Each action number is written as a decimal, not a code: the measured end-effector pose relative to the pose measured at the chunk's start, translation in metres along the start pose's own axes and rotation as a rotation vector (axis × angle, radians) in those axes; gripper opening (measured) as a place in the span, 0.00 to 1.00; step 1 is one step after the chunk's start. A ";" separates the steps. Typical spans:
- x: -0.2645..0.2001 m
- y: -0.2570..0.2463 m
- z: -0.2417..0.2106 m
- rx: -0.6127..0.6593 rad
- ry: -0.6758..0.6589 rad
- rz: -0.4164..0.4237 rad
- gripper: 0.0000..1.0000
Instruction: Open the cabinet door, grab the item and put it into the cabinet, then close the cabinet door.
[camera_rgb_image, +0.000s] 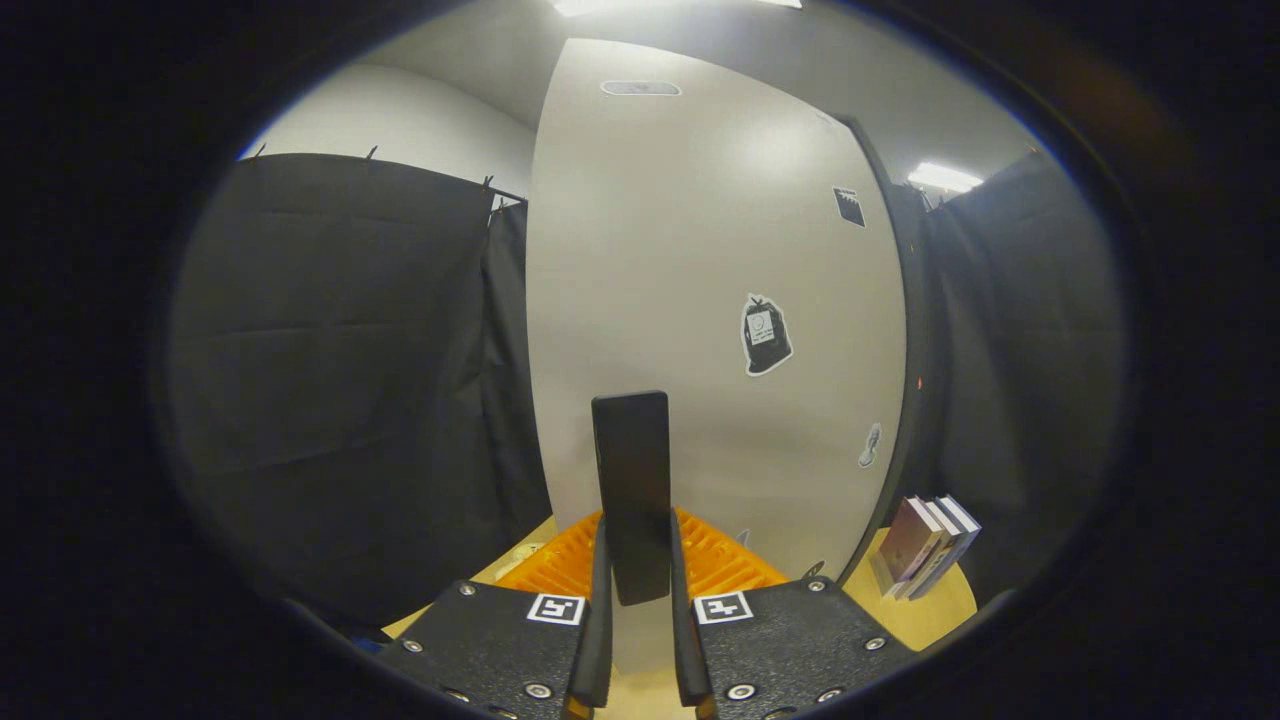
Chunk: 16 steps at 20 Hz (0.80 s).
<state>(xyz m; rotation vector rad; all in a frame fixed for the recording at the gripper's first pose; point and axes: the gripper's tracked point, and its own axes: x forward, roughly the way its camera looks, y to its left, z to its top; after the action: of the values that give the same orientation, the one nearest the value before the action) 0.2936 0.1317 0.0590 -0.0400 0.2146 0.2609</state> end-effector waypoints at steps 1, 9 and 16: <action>-0.005 -0.002 0.001 0.001 -0.004 0.000 0.26; -0.029 -0.012 0.002 0.000 -0.003 -0.015 0.25; -0.042 -0.027 0.001 0.006 -0.016 -0.041 0.25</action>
<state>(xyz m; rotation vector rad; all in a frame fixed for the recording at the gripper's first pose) 0.2613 0.0951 0.0696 -0.0362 0.1990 0.2200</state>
